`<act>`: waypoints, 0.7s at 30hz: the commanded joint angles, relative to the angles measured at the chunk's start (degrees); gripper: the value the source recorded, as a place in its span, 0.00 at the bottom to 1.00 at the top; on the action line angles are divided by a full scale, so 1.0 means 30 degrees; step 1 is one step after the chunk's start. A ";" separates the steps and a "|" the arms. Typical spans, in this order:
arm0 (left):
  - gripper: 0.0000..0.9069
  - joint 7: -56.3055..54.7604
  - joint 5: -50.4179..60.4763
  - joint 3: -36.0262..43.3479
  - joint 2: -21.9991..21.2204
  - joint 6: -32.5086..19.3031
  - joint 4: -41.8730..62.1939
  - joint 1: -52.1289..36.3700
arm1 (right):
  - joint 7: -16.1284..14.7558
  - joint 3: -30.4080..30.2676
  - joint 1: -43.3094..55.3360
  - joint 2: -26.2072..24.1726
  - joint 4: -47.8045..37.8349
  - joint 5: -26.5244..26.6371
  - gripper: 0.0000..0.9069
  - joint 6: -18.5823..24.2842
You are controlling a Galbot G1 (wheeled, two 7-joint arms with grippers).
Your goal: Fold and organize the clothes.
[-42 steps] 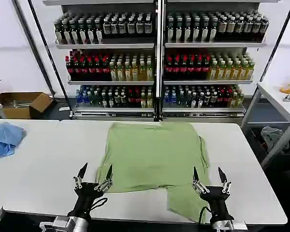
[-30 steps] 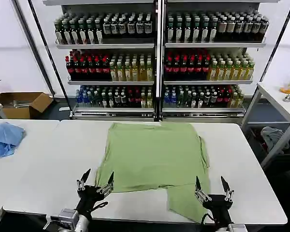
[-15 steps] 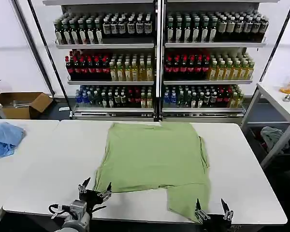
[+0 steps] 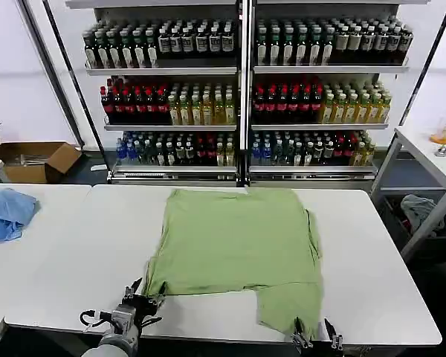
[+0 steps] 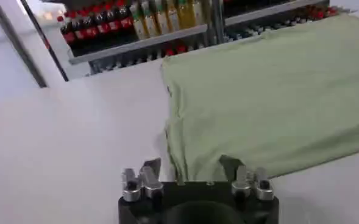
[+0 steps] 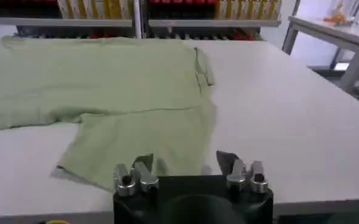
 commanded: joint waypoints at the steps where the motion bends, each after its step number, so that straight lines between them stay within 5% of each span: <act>1: 0.02 0.0098 -0.1136 -0.0009 0.0198 0.0393 0.0432 -0.0018 | 0.0002 -0.0145 -0.0074 0.0084 -0.0134 0.0260 0.00 -0.0131; 21: 0.02 -0.0508 -0.2032 -0.0815 -0.0187 -0.1650 -0.2782 0.1587 | -0.0869 0.1517 -0.2099 -0.1276 0.3083 0.1508 0.00 0.1548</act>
